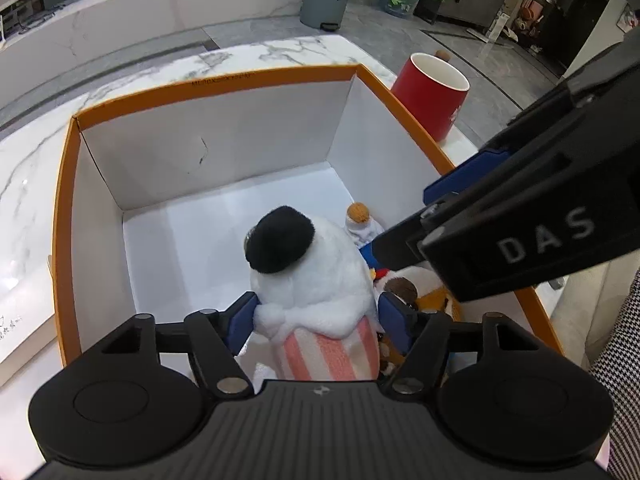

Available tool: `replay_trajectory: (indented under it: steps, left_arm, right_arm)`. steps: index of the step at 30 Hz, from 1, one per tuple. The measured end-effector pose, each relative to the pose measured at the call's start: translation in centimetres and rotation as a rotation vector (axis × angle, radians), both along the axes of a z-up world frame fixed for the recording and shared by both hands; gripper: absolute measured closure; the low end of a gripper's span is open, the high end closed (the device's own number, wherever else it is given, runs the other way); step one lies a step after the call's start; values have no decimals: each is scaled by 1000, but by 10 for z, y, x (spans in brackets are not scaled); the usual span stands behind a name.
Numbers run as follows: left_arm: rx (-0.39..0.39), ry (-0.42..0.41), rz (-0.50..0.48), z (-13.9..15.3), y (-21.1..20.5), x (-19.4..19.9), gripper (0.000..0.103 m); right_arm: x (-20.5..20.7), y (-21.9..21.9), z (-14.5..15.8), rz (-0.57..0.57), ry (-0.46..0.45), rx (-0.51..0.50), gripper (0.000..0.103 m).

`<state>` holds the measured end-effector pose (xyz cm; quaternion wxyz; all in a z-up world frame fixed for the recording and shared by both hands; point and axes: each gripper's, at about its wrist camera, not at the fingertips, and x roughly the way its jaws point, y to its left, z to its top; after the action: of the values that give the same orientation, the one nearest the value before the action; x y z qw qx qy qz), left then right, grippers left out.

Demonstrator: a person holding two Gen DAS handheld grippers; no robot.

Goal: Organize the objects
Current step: 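Carry the panda and bear plushes into the orange box with both tools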

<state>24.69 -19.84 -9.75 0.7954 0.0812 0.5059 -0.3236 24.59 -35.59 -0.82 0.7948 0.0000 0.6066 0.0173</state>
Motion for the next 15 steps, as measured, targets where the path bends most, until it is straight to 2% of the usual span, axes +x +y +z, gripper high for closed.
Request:
replay_trajectory:
  steps: [3, 6, 7, 9, 10, 11, 13, 15]
  left_arm:
    - [-9, 42, 14, 2, 5, 3, 20]
    - [-4, 67, 40, 5, 7, 7, 20]
    - [-5, 67, 36, 7, 8, 6, 21]
    - [-19, 81, 15, 9, 10, 4, 32]
    - [-15, 98, 16, 8, 10, 4, 50]
    - [2, 117, 15, 5, 9, 5, 58]
    - [30, 109, 12, -1, 8, 4, 60]
    - [21, 109, 18, -2, 10, 2, 60]
  right_arm:
    - [0, 0, -2, 9, -11, -22, 58]
    - [0, -1, -4, 11, -23, -25, 59]
    - [0, -1, -4, 15, -26, -24, 62]
    - [0, 1, -6, 24, -27, -26, 73]
    - [0, 1, -7, 27, -30, -27, 76]
    - [0, 2, -7, 30, -36, -25, 76]
    - [1, 3, -8, 38, -41, -19, 77]
    - [3, 4, -10, 39, -36, -16, 77]
